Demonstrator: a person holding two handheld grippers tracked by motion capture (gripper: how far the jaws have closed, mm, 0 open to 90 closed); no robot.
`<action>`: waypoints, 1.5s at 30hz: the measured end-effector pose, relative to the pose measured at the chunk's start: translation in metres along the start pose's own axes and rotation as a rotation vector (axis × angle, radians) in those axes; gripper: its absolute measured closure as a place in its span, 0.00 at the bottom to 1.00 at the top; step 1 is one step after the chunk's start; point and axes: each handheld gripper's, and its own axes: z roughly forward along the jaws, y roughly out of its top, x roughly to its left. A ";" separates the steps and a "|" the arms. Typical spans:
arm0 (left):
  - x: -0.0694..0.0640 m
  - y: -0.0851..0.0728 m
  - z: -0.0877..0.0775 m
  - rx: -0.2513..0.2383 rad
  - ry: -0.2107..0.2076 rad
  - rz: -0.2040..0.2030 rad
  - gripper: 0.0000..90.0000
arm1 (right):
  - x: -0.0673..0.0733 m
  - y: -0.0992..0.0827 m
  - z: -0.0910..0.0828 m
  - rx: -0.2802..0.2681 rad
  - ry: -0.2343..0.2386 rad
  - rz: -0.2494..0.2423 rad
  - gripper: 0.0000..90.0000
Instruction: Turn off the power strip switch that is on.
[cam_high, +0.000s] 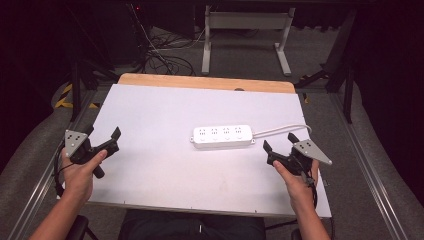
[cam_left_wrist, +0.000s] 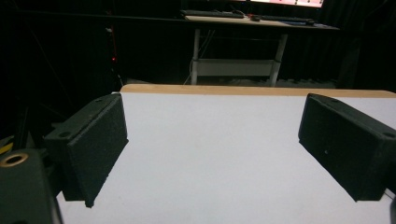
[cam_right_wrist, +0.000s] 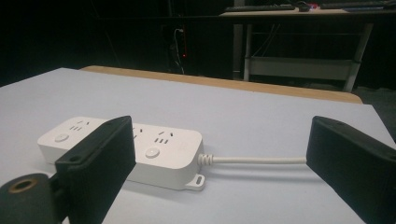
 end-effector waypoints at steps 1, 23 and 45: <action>-0.001 0.000 0.002 0.001 -0.009 0.001 0.09 | 0.000 0.000 -0.001 0.001 -0.002 0.003 0.10; -0.004 0.001 0.007 0.007 -0.030 0.001 0.10 | 0.000 -0.003 -0.006 0.025 0.007 -0.001 0.13; -0.002 0.001 0.003 0.007 -0.019 0.000 0.10 | -0.001 0.001 -0.011 0.006 0.011 -0.029 0.89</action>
